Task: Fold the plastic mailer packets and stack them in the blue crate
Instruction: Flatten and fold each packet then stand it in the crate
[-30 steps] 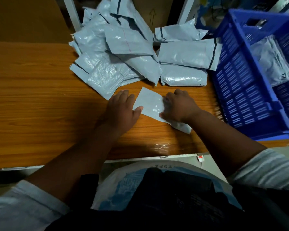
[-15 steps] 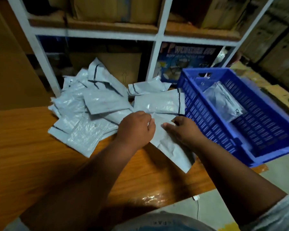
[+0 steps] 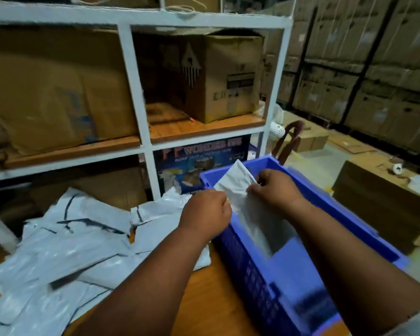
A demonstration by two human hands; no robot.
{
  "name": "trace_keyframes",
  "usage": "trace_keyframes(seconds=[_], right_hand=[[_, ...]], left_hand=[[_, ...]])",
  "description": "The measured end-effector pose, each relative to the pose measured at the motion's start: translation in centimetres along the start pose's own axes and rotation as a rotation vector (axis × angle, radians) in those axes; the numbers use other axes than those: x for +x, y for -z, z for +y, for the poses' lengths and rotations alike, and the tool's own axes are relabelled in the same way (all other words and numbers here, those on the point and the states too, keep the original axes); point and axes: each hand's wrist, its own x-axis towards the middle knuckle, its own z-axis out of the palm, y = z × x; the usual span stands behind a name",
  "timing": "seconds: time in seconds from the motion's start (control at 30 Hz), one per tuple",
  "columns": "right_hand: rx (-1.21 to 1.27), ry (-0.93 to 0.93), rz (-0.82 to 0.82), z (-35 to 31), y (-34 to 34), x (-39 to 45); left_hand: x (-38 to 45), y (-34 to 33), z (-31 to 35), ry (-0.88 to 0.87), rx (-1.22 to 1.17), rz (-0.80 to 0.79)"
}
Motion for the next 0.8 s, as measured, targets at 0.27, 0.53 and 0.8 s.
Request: trace_keyframes(seconds=[0.27,0.53,0.8], right_hand=[[-0.225,0.000,-0.121,8.2,0.1,6.9],[-0.284,0.025,-0.283,12.1,-5.9,10.6],[-0.571,0.149,-0.219,13.5,-6.6,12.2]], left_hand=[[4.1,-6.3,4.4,0.012,0.066,-0.110],[6.0,-8.7,4.3,0.114,0.154,-0.132],[6.0,-9.0,3.9,0.070,0.202,-0.108]])
